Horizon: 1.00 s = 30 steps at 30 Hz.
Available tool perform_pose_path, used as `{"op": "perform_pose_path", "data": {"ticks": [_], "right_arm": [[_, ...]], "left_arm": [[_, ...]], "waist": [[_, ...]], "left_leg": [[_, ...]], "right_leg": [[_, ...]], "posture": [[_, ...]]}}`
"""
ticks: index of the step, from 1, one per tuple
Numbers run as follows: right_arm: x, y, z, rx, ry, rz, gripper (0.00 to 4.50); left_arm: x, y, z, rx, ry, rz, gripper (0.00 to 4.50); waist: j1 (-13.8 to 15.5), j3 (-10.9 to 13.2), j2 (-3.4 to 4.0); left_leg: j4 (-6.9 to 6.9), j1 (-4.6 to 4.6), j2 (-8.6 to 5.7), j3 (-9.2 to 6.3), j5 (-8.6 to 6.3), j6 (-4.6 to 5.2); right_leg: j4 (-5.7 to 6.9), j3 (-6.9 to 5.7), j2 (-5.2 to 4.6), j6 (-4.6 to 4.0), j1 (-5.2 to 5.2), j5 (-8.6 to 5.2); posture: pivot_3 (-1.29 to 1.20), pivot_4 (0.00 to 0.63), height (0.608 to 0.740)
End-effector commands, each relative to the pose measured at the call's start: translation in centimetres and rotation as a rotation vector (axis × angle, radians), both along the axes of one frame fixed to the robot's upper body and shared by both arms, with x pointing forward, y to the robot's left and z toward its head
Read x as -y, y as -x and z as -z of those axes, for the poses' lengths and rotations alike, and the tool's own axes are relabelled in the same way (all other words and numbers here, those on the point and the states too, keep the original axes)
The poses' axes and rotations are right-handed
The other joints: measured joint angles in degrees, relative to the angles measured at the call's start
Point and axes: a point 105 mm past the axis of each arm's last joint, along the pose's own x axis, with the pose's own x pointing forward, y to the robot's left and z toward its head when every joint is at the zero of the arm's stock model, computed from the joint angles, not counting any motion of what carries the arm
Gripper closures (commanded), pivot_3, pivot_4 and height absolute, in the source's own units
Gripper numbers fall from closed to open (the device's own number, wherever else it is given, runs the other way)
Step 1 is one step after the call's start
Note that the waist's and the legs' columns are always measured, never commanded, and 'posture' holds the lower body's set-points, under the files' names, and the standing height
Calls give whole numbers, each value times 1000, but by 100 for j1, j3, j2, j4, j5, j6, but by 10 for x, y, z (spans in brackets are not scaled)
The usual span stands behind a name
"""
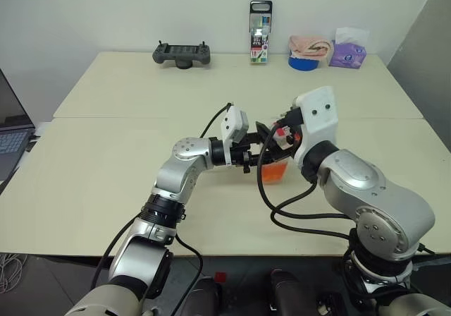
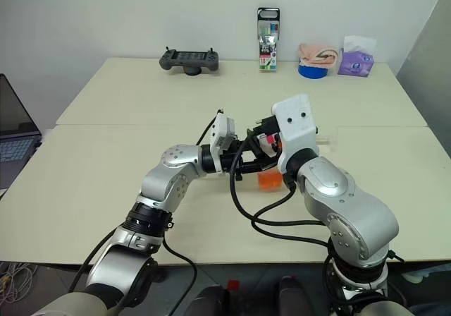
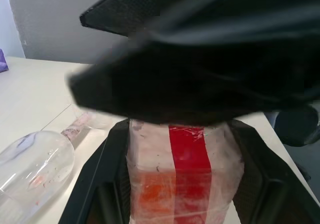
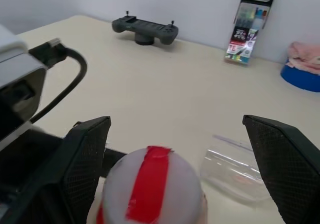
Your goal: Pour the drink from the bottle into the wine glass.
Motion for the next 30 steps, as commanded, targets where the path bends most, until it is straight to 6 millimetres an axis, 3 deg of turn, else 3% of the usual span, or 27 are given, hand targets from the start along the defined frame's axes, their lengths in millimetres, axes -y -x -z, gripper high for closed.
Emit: {"op": "perform_pose_path", "data": {"ticks": [1, 14, 30], "right_arm": [[2, 0, -8, 60, -22, 18, 0], [15, 12, 1, 48, -4, -8, 0], [9, 35, 3, 37, 0, -126, 0]], "left_arm": [[0, 2, -23, 75, 37, 9, 2381], [-2, 0, -21, 76, 33, -4, 2381], [-3, 0, -19, 78, 21, -7, 2381]], "waist": [[0, 0, 0], [1, 0, 0], [2, 0, 0]], "left_leg": [[0, 0, 0, 0, 0, 0], [-1, 0, 0, -1, 0, 0], [0, 0, 0, -1, 0, 0]], "right_leg": [[0, 0, 0, 0, 0, 0], [-2, 0, 0, 2, 1, -1], [-2, 0, 0, 10, 1, -6]], "posture": [[0, 150, 740], [0, 150, 740], [0, 150, 740]]}}
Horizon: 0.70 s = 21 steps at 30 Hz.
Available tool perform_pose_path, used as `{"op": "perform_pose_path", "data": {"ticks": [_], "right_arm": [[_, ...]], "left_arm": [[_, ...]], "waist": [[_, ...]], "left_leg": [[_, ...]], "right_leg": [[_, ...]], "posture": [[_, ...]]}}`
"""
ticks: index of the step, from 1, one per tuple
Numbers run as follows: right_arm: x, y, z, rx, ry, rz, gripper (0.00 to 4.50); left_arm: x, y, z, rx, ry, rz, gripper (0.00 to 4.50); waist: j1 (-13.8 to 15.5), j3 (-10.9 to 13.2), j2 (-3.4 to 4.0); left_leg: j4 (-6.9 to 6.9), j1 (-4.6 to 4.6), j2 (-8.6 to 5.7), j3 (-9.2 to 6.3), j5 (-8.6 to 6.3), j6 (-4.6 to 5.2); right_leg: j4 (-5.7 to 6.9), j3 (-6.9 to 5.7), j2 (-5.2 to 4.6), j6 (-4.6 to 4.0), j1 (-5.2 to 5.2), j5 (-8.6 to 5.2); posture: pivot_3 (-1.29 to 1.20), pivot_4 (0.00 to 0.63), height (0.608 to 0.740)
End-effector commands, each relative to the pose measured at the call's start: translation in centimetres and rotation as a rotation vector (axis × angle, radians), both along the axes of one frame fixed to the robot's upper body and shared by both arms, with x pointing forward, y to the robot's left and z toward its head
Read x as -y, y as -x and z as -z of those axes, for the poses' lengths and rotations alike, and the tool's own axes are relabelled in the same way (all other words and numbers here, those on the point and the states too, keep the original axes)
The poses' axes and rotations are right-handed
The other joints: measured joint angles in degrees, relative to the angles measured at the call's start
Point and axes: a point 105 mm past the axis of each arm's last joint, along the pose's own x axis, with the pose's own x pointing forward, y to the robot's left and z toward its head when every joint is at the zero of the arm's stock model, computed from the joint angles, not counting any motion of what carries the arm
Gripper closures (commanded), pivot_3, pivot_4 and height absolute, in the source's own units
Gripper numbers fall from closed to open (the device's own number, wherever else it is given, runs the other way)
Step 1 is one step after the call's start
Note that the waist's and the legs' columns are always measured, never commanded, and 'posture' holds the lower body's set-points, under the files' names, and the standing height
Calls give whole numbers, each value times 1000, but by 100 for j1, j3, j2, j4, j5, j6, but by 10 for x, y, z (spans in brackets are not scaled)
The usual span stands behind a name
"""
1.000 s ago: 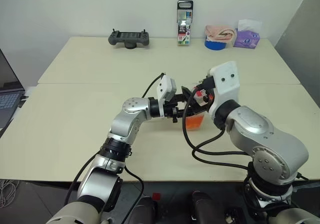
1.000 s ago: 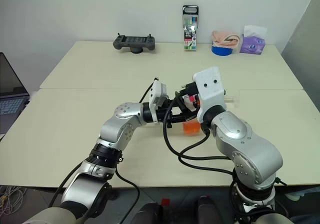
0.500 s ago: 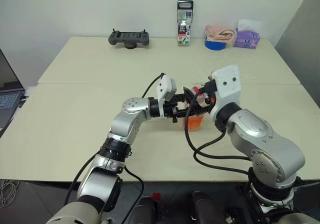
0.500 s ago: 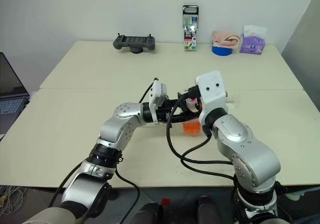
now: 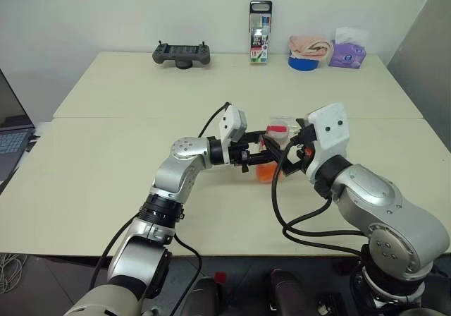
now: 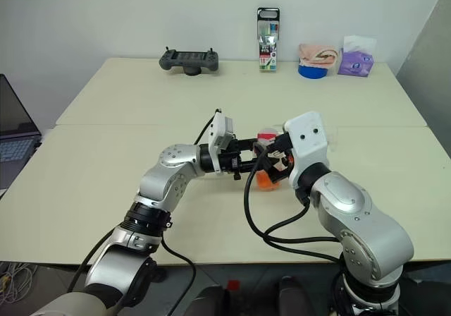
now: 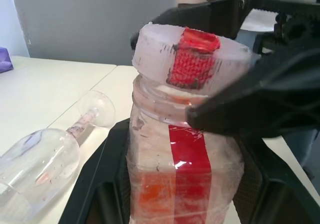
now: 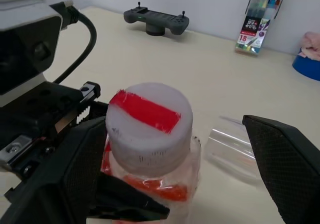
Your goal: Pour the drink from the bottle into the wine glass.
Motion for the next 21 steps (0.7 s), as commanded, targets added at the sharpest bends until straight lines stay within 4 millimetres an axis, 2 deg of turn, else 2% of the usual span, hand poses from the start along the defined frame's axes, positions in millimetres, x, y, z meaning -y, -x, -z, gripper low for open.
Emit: {"op": "perform_pose_path", "data": {"ticks": [1, 6, 14, 21], "right_arm": [[-1, 15, -17, 92, -22, -31, 0], [-10, 20, -23, 105, -55, -54, 0], [-24, 12, -24, 85, -99, -40, 0], [-27, -1, -29, 94, -115, 0, 0]], "left_arm": [[0, 2, -18, 73, 24, 6, 2381], [-2, 1, -16, 68, 20, 2, 2381], [-1, 2, -15, 66, 18, 3, 2381], [-1, 3, -15, 67, 17, 3, 2381]], "waist": [[0, 0, 0], [-1, 0, 0], [-1, 0, 0], [-2, 0, 0]], "left_leg": [[0, 0, 0, 1, 0, 0], [0, 0, 0, 0, 0, 0], [0, 1, 0, 0, 0, 0], [-2, 1, 1, -1, 0, 0]], "right_leg": [[0, 1, 0, 0, 0, 0], [0, 1, 0, -1, 0, 0], [-1, 2, 0, -2, 0, 1], [0, 0, 1, -4, -1, 2]], "posture": [[0, 150, 740], [0, 150, 740], [0, 150, 740], [0, 150, 740]]}}
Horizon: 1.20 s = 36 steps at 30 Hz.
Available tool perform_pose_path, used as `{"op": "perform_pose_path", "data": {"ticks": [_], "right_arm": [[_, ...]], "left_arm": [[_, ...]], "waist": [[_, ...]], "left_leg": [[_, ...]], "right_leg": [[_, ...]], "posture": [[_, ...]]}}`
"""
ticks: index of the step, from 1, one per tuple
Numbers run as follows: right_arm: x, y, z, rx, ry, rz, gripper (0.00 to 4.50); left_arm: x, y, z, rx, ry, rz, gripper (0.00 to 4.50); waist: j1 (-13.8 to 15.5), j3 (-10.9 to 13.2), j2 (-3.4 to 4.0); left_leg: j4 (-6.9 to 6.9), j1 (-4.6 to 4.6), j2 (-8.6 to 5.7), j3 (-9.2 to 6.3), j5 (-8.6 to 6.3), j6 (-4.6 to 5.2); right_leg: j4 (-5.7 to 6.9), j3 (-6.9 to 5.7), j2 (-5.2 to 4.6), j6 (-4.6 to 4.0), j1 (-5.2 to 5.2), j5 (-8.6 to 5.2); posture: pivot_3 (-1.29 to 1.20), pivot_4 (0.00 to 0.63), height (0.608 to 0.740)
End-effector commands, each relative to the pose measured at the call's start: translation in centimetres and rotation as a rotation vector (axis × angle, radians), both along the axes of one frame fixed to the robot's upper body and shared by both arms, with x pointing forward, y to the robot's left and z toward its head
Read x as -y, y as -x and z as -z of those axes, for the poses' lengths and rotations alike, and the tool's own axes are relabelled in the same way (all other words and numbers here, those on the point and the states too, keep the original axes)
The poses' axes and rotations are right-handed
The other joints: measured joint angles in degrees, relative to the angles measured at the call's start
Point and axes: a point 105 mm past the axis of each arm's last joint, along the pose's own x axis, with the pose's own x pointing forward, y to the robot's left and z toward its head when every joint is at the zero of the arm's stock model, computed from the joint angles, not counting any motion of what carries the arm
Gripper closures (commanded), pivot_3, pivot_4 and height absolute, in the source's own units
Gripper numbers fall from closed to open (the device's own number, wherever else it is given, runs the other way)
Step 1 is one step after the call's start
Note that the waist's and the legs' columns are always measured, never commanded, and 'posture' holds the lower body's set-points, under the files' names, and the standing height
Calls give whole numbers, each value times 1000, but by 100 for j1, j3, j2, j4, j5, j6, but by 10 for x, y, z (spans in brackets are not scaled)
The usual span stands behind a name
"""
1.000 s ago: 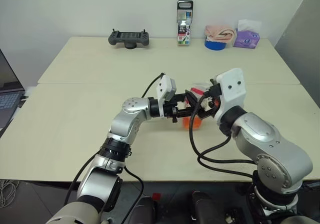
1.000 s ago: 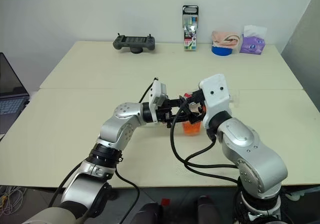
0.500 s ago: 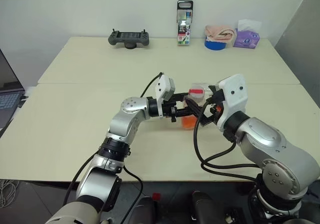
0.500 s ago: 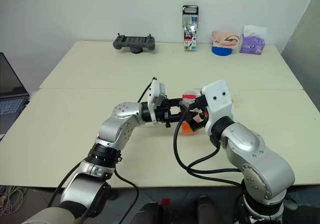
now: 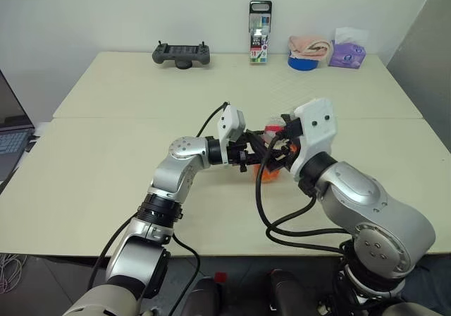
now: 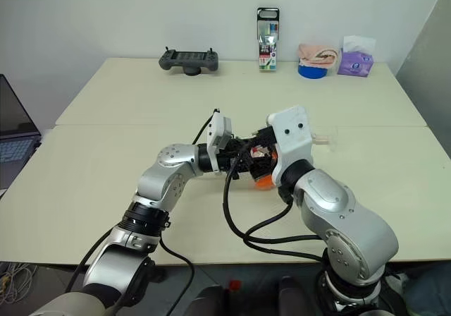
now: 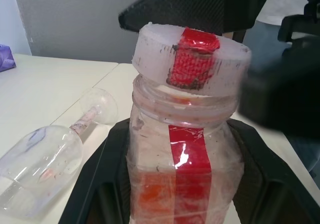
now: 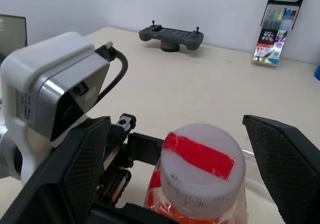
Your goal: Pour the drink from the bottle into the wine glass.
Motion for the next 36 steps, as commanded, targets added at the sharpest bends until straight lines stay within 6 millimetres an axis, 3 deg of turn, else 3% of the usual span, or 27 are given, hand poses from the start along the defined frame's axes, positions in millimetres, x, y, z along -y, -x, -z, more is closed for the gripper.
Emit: {"op": "perform_pose_path", "data": {"ticks": [1, 11, 16, 36], "right_arm": [[-1, -3, -13, 63, -17, 29, 0], [1, -15, -11, 53, -10, 74, 0], [12, -19, -7, 36, -4, 136, 0], [22, -4, 5, -10, 21, 126, 0]], "left_arm": [[2, 4, -15, 65, 25, 11, 2381], [1, 5, -14, 67, 18, 6, 2381], [0, 4, -12, 70, 13, -8, 2381], [-2, 2, -10, 73, 3, -18, 2381]], "waist": [[0, 0, 0], [-1, 0, 0], [-1, 0, 0], [0, 0, 0]], "left_leg": [[0, 0, 0, 1, 0, 0], [-1, 0, 0, 0, 0, 0], [-1, 0, -1, 0, 0, 0], [-1, 0, 0, 0, 0, 0]], "right_leg": [[0, 0, 0, 0, 0, 0], [0, 0, 0, -6, -1, 3], [0, 0, 0, -5, 0, 3], [-1, 0, 0, -2, 0, 1]], "posture": [[0, 150, 740], [0, 150, 740], [0, 150, 740], [0, 150, 740]]}}
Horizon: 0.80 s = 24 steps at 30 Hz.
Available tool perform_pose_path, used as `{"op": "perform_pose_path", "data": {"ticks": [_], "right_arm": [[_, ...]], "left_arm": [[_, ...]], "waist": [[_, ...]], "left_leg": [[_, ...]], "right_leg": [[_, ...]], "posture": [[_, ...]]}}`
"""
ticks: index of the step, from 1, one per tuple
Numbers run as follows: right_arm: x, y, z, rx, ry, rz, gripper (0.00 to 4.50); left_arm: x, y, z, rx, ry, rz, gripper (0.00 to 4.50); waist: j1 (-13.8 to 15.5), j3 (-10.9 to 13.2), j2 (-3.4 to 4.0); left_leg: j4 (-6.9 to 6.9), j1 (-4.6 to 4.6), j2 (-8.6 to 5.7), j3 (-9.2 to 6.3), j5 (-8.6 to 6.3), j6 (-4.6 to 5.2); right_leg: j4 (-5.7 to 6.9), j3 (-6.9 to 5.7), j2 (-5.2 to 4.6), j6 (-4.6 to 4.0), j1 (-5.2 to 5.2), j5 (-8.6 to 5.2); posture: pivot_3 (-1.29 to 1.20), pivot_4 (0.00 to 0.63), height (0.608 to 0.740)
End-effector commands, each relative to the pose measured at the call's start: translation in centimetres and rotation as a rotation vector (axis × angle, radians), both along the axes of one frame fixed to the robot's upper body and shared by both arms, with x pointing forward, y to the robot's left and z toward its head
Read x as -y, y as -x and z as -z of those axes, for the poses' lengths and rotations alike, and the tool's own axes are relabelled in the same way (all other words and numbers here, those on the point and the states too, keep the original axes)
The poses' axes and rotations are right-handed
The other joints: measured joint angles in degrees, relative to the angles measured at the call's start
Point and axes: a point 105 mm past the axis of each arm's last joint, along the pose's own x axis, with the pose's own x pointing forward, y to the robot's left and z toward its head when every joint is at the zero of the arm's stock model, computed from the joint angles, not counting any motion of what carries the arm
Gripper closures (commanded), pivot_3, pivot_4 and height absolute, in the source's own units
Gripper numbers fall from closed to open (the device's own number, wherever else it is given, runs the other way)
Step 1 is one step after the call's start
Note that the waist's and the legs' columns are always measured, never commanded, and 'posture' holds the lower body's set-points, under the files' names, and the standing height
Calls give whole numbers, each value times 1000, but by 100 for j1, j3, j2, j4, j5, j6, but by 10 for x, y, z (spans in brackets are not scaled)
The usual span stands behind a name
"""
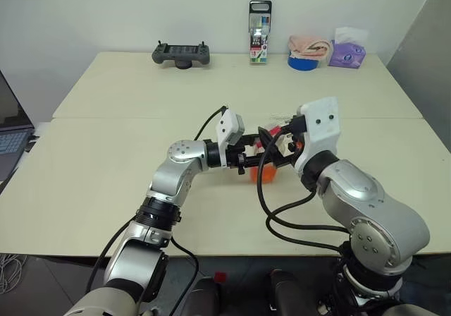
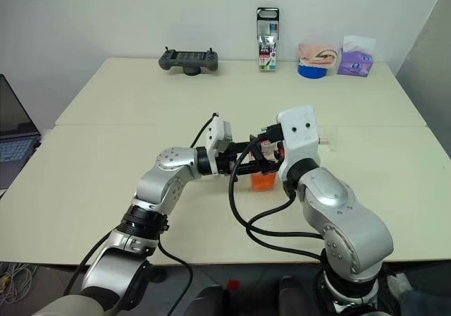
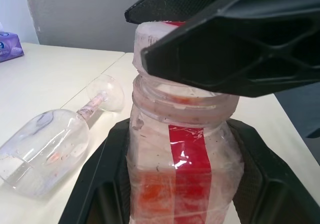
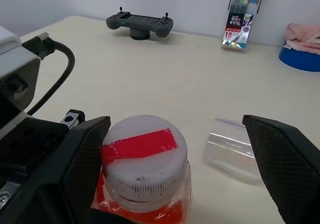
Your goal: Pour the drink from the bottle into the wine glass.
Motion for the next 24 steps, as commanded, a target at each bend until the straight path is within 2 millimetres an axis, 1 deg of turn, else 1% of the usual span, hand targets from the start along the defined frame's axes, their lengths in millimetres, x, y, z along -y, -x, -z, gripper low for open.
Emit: {"op": "perform_pose_path", "data": {"ticks": [1, 6, 7, 8, 9, 10, 11, 14, 15, 18, 20, 22, 24], "right_arm": [[1, 7, -8, 40, -8, -10, 0], [-5, 9, -7, 38, -17, -35, 0], [-5, 9, -7, 39, -18, -35, 364], [-5, 9, -7, 40, -19, -35, 538], [-5, 9, -8, 42, -21, -34, 864], [-5, 9, -8, 43, -22, -33, 1375], [-5, 9, -8, 42, -23, -34, 1599], [-6, 9, -8, 42, -23, -43, 2622], [-7, 9, -8, 44, -22, -45, 2720], [-7, 9, -11, 57, -18, -51, 2718], [-9, 11, -18, 88, -16, -86, 2718], [-17, 22, -30, 139, -23, -205, 2718], [-19, 31, -38, 176, 4, -291, 2718]], "left_arm": [[3, 4, -19, 78, 32, 23, 2381], [3, 3, -19, 79, 32, 19, 2381], [3, 3, -19, 80, 32, 17, 2381], [3, 3, -19, 80, 32, 16, 2381], [3, 3, -19, 81, 32, 15, 2381], [3, 3, -19, 81, 32, 15, 2381], [2, 3, -19, 81, 33, 11, 2381], [2, 3, -19, 82, 33, 6, 2381], [1, 3, -19, 82, 33, 5, 2381], [1, 2, -19, 82, 31, 2, 2382], [0, 1, -18, 80, 29, 0, 2383], [-1, 0, -17, 78, 26, -3, 2383], [-1, 0, -17, 78, 26, -5, 2383]], "waist": [[0, 0, 0], [0, 0, 0], [0, 0, 0], [0, 0, 0], [0, 0, 0], [0, 0, 0], [0, 0, 0], [0, 0, 0], [0, 0, 0], [0, 0, 0], [0, 0, 0], [0, 0, 0], [1, 0, 0]], "left_leg": [[0, 0, 0, 0, 0, 0], [-1, 0, 0, 0, 0, 0], [-1, 0, 0, 0, 0, 0], [-1, 0, 0, 0, 0, 0], [-1, 0, 0, 0, 0, 0], [-1, 0, 0, 0, 0, 0], [-1, 0, 0, 0, 0, 0], [0, 0, 0, 0, 0, 0], [-1, 0, 0, 0, 0, 0], [0, 0, 0, 0, 0, 0], [-1, 0, 0, 0, 0, 0], [-1, 0, 0, 0, 0, 0], [0, -1, -1, 1, 0, 0]], "right_leg": [[0, 0, 0, 0, 0, 0], [0, 0, 0, 0, 0, 0], [0, 0, 0, 0, 0, 0], [0, 0, 0, 0, 0, 0], [-1, 0, 0, 1, 0, 0], [-1, 0, 0, 1, 0, -1], [-1, 0, 0, 1, 0, -1], [-1, 0, 0, 1, 0, -1], [-1, 0, 0, 1, 0, -1], [-1, 0, 0, 1, 0, -1], [-1, 0, 0, 2, 0, -1], [-2, 0, 0, 3, 0, -2], [-4, 0, 0, 5, 1, -3]], "posture": [[0, 150, 740], [0, 150, 740], [0, 150, 740], [0, 150, 740], [0, 150, 740], [0, 150, 740], [0, 150, 740], [0, 150, 740], [0, 150, 740], [0, 150, 740], [0, 150, 740], [0, 150, 740], [0, 150, 740]]}}
